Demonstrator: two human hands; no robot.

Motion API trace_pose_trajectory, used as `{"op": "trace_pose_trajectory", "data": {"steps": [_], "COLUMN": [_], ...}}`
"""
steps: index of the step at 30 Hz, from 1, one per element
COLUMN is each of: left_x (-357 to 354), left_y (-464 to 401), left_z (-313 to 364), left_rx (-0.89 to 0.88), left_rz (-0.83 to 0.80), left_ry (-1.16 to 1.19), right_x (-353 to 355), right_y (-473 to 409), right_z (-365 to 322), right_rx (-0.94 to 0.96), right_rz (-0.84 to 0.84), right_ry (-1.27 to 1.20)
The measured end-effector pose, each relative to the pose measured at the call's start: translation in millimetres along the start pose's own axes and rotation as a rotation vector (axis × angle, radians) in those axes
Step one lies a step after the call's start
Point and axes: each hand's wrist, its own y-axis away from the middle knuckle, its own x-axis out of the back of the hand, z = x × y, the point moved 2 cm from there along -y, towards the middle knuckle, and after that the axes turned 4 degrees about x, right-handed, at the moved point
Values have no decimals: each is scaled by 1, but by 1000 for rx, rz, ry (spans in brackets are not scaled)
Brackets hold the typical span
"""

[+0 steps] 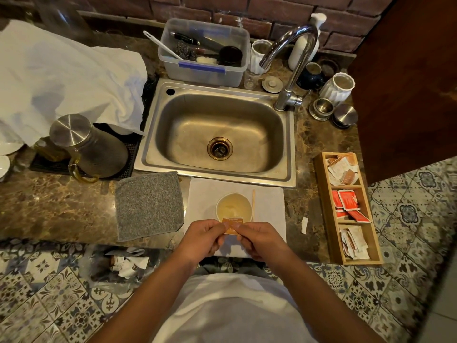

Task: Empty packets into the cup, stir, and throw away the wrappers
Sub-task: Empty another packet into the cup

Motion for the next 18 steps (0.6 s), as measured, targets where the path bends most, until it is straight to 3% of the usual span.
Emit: {"op": "trace_pose_trajectory", "data": {"steps": [18], "left_x": [-4], "left_y": [1], "left_z": [2], "left_rx": [58], "left_rz": [22], "left_ry": [67], "right_x": [9], "right_y": [-1], "right_z": [6], "right_rx": [-19], "right_rz": [13], "right_ry": [-126]}}
